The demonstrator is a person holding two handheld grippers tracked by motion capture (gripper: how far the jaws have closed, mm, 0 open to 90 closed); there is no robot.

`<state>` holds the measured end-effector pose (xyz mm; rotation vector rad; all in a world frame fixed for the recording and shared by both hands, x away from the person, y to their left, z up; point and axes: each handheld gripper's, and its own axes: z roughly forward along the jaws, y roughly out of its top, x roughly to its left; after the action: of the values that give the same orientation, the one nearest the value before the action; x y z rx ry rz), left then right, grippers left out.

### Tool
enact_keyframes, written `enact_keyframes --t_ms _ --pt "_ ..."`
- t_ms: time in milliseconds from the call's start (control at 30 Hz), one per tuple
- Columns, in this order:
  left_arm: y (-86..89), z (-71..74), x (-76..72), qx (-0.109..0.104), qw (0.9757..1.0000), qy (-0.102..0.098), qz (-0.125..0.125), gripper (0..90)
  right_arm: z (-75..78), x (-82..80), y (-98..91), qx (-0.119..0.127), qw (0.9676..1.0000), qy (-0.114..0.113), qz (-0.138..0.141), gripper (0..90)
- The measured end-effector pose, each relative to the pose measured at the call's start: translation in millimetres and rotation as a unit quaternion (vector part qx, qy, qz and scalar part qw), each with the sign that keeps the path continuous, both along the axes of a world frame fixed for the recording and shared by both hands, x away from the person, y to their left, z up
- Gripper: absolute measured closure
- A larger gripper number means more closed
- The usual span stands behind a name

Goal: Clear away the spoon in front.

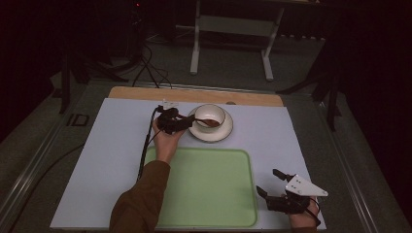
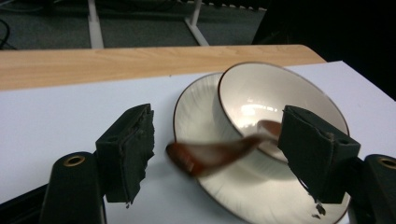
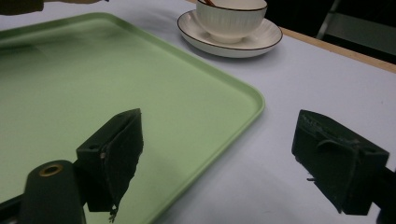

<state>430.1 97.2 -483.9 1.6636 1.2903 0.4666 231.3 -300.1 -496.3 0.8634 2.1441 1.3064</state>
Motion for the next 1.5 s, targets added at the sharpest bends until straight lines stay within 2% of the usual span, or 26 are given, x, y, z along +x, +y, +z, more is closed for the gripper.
enact_keyframes --t_ms 100,233,433,567,667,1100,1200,1333,1500 --pt "0.2 -5.6 -4.3 0.006 0.9999 0.006 -0.006 27.4 -0.3 0.4 0.2 -0.001 1.0 0.0 0.0 16.1" --pt "-3.4 -10.8 -5.1 0.001 0.9998 0.013 -0.013 30.0 -0.5 0.5 1.1 -0.001 1.0 0.002 0.001 16.0" --pt "-13.6 -13.4 2.4 -0.028 0.9994 0.02 -0.001 35.0 -0.5 0.7 1.0 0.0 1.0 0.003 0.0 16.0" --pt "-13.9 -16.7 8.5 -0.053 0.998 0.031 0.016 38.5 -0.4 0.9 0.1 0.0 1.0 0.004 0.0 16.0" --pt "-14.9 -18.1 11.1 -0.068 0.9969 0.035 0.019 41.7 -0.4 1.0 0.0 0.001 1.0 0.005 0.0 16.0" --pt "-17.7 -17.1 13.7 -0.087 0.9955 0.035 0.016 57.8 -0.4 1.1 0.4 0.0 0.9999 0.01 -0.002 16.0" --pt "-18.9 -16.9 12.0 -0.087 0.9954 0.038 0.013 57.9 -0.6 1.3 0.8 -0.001 1.0 0.009 0.0 16.0" --pt "-20.3 -17.5 9.6 -0.082 0.9957 0.042 0.011 53.0 -0.6 1.1 1.1 -0.002 0.9999 0.01 0.0 16.0" --pt "-19.5 -17.9 7.7 -0.084 0.9955 0.043 0.013 57.7 -0.6 0.9 1.3 -0.003 0.9999 0.01 0.0 16.0"
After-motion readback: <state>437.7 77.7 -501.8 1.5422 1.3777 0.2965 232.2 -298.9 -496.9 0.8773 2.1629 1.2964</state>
